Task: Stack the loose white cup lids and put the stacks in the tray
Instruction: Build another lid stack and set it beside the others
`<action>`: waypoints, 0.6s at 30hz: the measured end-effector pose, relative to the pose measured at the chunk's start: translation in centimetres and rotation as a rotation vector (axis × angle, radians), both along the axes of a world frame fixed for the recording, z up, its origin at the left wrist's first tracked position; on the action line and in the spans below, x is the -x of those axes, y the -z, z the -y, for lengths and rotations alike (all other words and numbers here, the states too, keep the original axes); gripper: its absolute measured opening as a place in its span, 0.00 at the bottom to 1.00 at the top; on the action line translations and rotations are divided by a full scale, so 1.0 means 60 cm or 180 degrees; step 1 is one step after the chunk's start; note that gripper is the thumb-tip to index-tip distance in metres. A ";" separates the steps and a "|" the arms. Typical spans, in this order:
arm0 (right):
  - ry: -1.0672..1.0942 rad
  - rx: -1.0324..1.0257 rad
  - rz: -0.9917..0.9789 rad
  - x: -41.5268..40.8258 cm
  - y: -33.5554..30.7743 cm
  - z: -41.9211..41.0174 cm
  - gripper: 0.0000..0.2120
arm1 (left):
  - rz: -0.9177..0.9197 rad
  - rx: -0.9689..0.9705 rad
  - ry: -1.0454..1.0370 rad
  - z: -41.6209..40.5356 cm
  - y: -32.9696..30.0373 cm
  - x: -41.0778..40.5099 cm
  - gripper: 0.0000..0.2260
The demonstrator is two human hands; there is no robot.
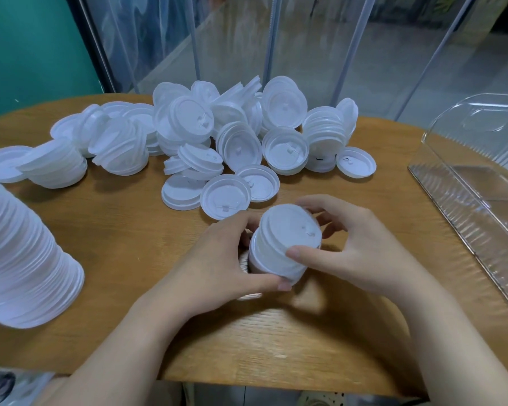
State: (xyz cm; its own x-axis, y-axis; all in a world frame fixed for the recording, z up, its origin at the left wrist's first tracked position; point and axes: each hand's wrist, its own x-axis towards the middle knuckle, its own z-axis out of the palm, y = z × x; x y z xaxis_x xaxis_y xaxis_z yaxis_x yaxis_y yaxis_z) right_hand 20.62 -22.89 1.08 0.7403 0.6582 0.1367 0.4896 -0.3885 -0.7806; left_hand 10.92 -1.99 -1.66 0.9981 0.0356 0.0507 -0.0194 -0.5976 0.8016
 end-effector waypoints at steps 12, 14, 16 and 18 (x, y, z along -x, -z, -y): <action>-0.0186 0.0584 -0.0302 0.008 -0.005 -0.007 0.27 | 0.0039 0.0013 0.0050 0.002 -0.006 0.001 0.31; -0.0206 0.0619 -0.0346 0.008 -0.005 -0.006 0.28 | 0.0096 0.0018 0.0103 0.003 -0.008 0.002 0.33; -0.0209 0.0619 -0.0407 0.007 -0.006 -0.006 0.30 | 0.0162 0.0068 0.0148 0.004 -0.009 0.003 0.35; -0.0249 0.0630 -0.0476 0.007 -0.007 -0.005 0.29 | 0.0202 0.0117 0.0171 0.005 -0.010 0.004 0.36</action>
